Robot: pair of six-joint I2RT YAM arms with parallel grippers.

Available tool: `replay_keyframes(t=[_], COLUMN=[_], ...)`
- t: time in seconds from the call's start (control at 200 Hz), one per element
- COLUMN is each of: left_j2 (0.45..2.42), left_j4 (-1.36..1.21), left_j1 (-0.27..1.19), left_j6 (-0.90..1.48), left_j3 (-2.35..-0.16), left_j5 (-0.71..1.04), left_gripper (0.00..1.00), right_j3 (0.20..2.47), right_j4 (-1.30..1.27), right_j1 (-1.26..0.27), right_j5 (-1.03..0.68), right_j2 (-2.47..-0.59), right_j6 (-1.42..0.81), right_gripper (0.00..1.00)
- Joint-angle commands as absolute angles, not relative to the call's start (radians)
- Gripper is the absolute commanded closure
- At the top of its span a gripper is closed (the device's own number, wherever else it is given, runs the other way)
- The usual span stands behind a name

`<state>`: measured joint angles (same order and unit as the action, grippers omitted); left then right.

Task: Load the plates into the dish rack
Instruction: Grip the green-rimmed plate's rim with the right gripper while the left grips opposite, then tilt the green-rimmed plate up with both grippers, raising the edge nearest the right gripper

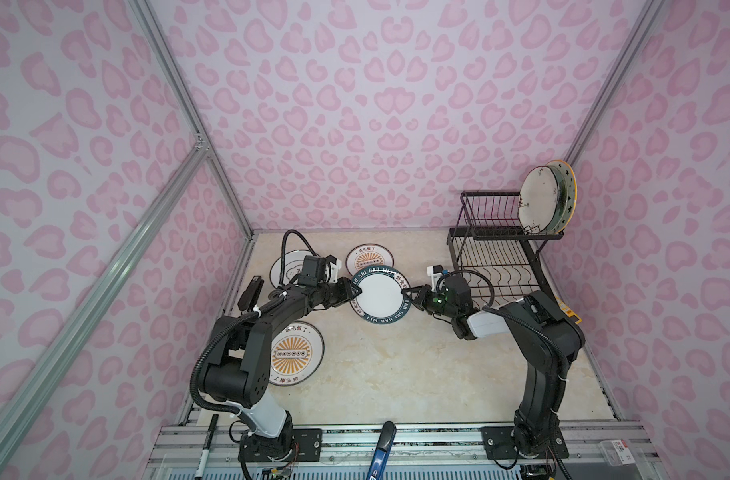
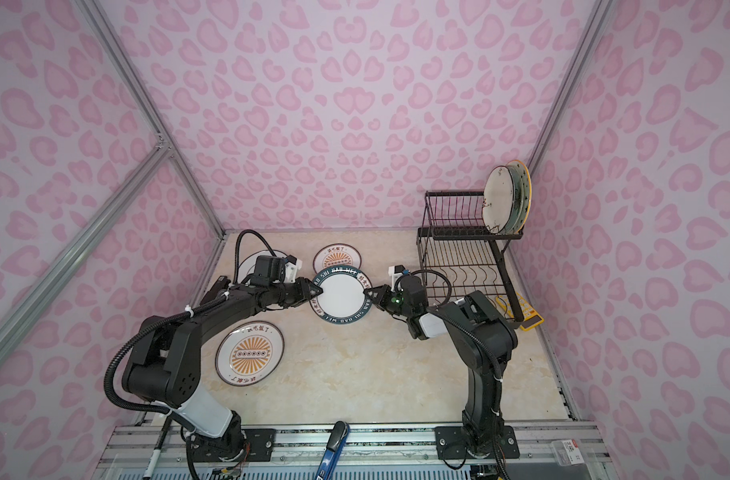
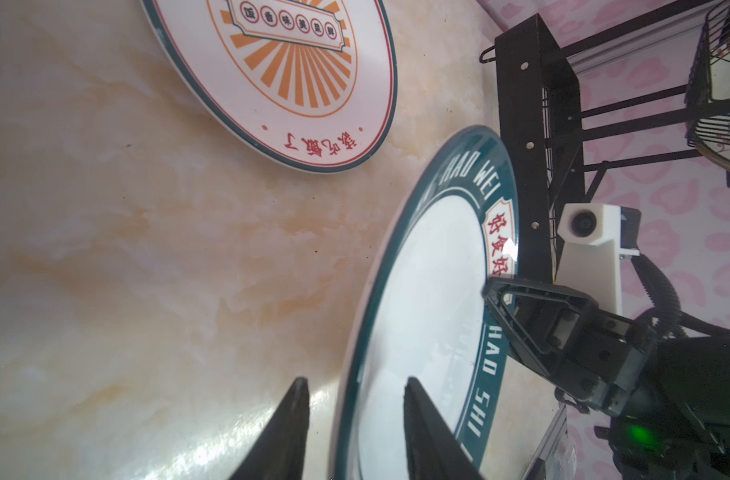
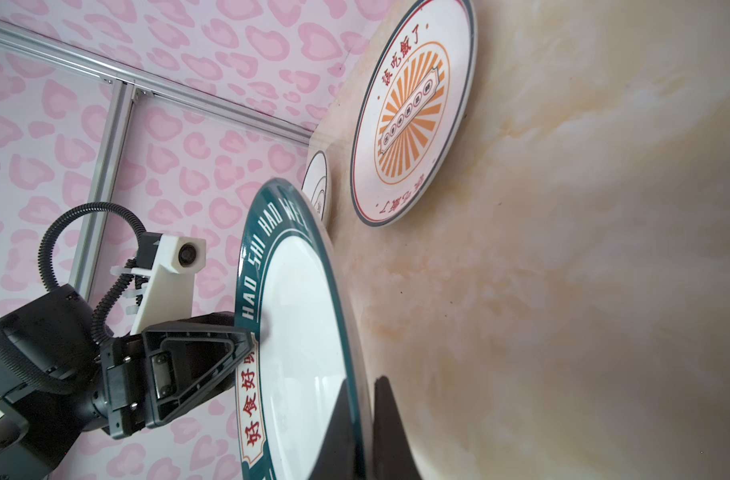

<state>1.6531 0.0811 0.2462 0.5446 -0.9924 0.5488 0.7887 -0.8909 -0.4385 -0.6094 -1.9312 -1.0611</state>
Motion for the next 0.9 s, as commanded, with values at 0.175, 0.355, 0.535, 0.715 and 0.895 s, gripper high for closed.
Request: replay_keyframes(t=[0.175, 0.355, 0.535, 0.715, 0.895], left_j2=[1.623, 1.614, 1.615, 1.602, 1.591], left_j4=[0.041, 0.030, 0.017, 0.002, -0.010], left_j1=[0.249, 0.253, 0.253, 0.254, 0.254], left_j6=[0.522, 0.520, 0.517, 0.520, 0.523], left_j3=[-0.983, -0.982, -0.976, -0.969, -0.970], left_j5=[0.583, 0.598, 0.622, 0.628, 0.640], left_gripper=[0.63, 0.74, 0.80, 0.93, 0.97], right_j3=[0.802, 0.805, 0.798, 0.795, 0.795], right_j4=[-0.933, -0.937, -0.940, -0.934, -0.930], right_j1=[-0.448, -0.452, -0.453, -0.452, -0.452], right_j5=[-0.623, -0.624, -0.626, -0.624, -0.626], right_j2=[-1.931, -1.927, -1.924, -1.914, -1.905], right_j6=[-1.041, -1.041, -1.040, -1.038, -1.035], right_gripper=[1.00, 1.00, 0.99, 0.93, 0.88])
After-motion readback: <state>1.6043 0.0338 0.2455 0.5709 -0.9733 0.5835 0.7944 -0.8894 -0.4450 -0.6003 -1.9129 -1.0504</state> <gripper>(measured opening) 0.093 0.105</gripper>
